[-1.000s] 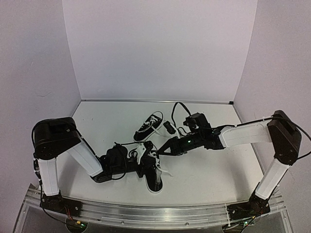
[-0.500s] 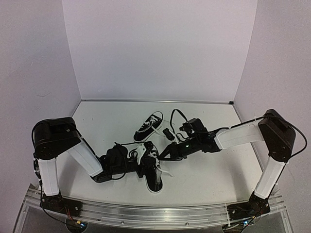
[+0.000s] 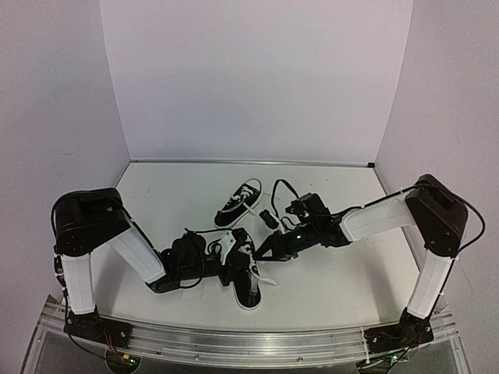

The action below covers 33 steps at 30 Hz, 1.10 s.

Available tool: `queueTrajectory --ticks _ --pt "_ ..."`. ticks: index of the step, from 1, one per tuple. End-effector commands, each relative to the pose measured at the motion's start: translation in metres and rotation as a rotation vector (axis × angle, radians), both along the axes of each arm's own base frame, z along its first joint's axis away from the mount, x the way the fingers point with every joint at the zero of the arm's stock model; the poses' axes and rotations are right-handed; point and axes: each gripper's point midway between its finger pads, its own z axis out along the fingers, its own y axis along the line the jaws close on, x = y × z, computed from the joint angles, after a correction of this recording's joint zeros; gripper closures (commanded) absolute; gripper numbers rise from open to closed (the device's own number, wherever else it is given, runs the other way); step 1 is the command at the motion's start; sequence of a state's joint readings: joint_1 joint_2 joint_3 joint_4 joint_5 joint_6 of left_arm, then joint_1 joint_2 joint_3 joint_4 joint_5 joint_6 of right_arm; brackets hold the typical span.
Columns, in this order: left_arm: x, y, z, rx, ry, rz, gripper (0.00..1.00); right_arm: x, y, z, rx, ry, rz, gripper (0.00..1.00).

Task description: Tie the shoes

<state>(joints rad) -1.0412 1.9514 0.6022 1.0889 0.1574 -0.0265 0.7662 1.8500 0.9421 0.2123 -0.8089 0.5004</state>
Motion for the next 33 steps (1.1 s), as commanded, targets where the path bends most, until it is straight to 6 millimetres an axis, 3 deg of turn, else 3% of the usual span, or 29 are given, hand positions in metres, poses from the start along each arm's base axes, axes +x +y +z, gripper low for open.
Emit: queueTrajectory --ticks 1,12,17,19,27,33 --pt "-0.001 -0.01 0.012 -0.031 -0.022 -0.036 1.0 0.003 0.013 0.011 0.057 -0.013 0.027 0.78" --pt "-0.003 -0.014 0.013 -0.02 -0.025 -0.056 1.0 0.001 0.017 0.011 0.073 -0.002 0.048 0.85" --pt "-0.002 -0.014 0.015 -0.018 -0.025 -0.053 0.99 0.0 0.017 0.016 0.084 -0.008 0.056 1.0" --pt "-0.001 -0.012 0.016 -0.007 -0.047 -0.045 0.96 0.001 0.017 0.017 0.084 -0.014 0.053 1.0" --pt "-0.004 0.014 0.016 0.062 -0.012 -0.004 0.79 0.003 0.012 0.028 0.083 -0.055 0.023 1.0" --pt "-0.008 0.038 0.029 0.115 0.019 0.032 0.71 0.004 0.013 0.031 0.088 -0.065 0.023 1.0"
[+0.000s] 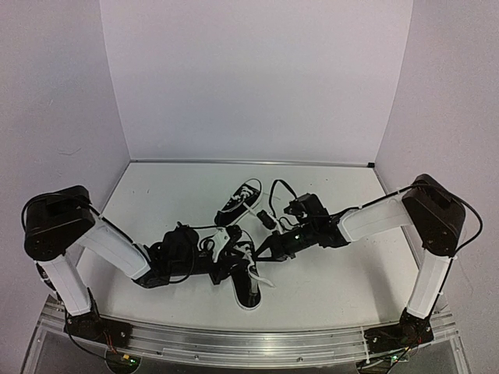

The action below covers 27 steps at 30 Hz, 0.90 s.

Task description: Tie the shoes

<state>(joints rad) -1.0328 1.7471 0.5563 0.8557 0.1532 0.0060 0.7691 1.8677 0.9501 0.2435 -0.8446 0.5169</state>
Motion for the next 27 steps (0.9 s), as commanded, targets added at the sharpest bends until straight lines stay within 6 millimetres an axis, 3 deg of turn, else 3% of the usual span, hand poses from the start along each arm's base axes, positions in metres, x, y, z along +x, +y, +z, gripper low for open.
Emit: queueTrajectory --ticks 1,6,10,16,22,27 --pt "0.001 0.021 0.012 0.052 0.015 0.043 0.69 0.006 0.007 0.029 0.058 -0.081 0.001 1.0" --pt "0.015 0.036 0.028 0.038 0.045 0.115 0.55 0.007 0.008 0.03 0.063 -0.086 0.007 1.0" --pt "0.035 0.033 0.033 0.018 0.147 0.185 0.43 0.006 0.009 0.036 0.073 -0.101 0.011 1.0" --pt "0.052 0.015 0.029 -0.005 0.291 0.194 0.37 0.004 0.008 0.04 0.076 -0.108 0.012 1.0" --pt "0.066 0.011 0.02 -0.027 0.377 0.211 0.36 -0.001 0.009 0.038 0.064 -0.113 0.023 1.0" --pt "0.063 0.002 0.012 -0.017 0.419 0.16 0.31 -0.003 0.01 0.038 0.058 -0.119 0.028 1.0"
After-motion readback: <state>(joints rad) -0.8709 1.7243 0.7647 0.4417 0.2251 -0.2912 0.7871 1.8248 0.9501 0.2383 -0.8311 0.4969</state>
